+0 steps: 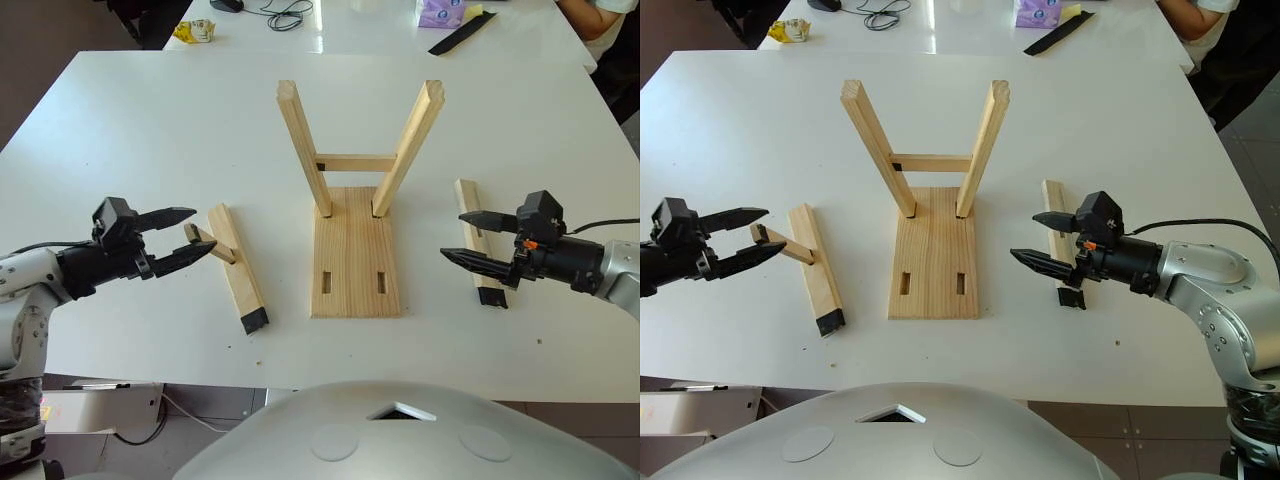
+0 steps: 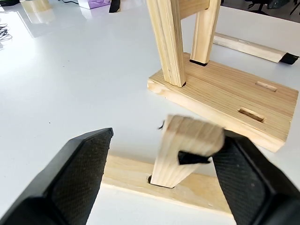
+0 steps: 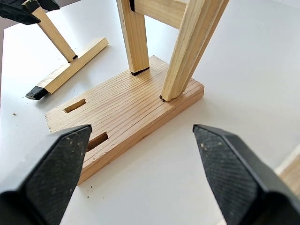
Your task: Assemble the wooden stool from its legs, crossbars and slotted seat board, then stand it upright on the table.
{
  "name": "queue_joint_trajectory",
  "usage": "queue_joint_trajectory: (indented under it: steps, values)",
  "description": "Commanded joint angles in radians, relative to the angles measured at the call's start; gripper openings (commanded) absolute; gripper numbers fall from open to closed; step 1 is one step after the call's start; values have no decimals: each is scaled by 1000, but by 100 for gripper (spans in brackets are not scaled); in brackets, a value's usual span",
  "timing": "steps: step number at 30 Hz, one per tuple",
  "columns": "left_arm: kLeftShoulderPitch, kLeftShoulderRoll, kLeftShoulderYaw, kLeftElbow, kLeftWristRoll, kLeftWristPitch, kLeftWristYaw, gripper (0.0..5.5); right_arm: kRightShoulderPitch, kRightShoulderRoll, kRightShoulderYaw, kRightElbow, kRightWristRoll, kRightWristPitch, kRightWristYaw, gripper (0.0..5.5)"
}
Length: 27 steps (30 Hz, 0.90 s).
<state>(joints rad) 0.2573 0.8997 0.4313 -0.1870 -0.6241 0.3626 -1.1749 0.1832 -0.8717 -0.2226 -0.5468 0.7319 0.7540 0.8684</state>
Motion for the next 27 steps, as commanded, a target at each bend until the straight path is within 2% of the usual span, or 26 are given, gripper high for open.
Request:
queue_joint_trajectory:
  steps: [1, 5, 13, 20, 27]
  values:
    - [10, 36, 91, -102, -159, 136, -30, 366, -12, -13, -6, 1, -8, -1, 4, 399]
    - [-55, -4, 94, -171, -273, 199, 21, 366, -39, -16, 8, 13, -13, -1, 9, 399]
    - [-209, -143, -21, -142, -175, 67, 146, 366, -71, -16, 24, 29, -21, -3, 16, 399]
    - [-270, -166, -46, -107, -200, 96, 154, 366, -80, -5, 36, 27, -21, -2, 11, 399]
    - [-277, -123, 6, -86, -249, 144, 135, 366, -57, -8, 20, 8, -7, 7, 11, 399]
